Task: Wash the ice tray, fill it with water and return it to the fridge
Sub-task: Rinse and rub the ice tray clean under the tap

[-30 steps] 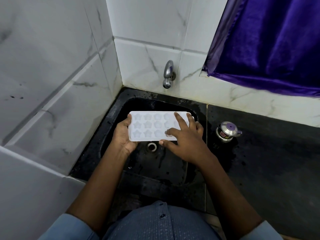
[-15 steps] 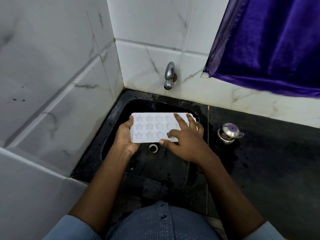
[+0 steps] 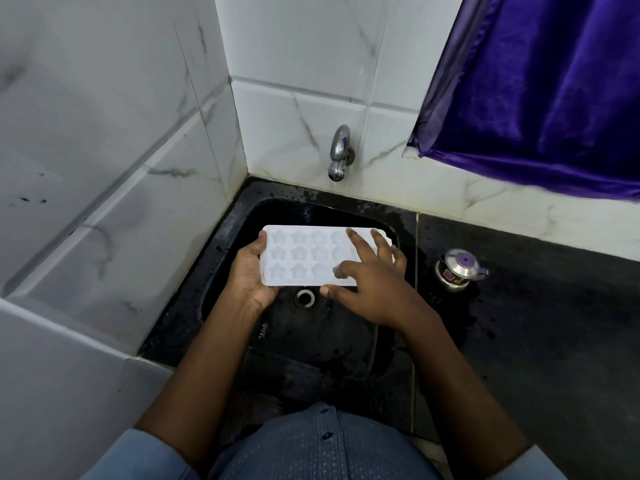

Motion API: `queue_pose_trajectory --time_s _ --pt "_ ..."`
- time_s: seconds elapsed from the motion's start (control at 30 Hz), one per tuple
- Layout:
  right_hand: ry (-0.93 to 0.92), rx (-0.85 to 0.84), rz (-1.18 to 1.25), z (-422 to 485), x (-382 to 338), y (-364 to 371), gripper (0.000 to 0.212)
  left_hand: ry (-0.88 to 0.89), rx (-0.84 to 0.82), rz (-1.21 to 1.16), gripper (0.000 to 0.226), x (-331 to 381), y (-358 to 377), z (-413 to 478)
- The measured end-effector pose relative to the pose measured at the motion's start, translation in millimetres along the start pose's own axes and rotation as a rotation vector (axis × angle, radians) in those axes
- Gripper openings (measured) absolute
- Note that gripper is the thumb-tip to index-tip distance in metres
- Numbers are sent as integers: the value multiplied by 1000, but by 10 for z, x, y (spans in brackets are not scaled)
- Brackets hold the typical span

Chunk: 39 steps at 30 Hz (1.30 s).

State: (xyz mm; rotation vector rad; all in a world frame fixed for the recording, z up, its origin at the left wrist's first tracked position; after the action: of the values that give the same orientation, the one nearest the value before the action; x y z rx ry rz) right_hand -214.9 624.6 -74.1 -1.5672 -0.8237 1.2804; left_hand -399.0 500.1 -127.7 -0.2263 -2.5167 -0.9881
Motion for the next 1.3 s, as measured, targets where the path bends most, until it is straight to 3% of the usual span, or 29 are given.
queue_pose_trajectory --time_s 0.8,1.03,1.3 --pt "21 104 34 -106 161 -119 51 6 4 -5 46 31 19 -66" --pt "63 21 -35 -176 257 -104 50 2 -29 -17 46 51 -3 -90" --pt "48 59 -36 -142 213 -95 48 -3 -36 -1 46 74 9 -121"
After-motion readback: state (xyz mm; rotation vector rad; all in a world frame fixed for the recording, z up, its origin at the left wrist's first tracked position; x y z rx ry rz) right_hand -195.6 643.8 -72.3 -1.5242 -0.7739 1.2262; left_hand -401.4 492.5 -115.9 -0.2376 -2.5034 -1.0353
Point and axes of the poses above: each hand's wrist, its own z-axis towards the middle knuckle, its own y-axis out of the palm, x = y × z, the point moved 2 cm from there along z, towards the middle knuckle, and after that the axes turned 15 degrees about -y, right-handed, at the moved point
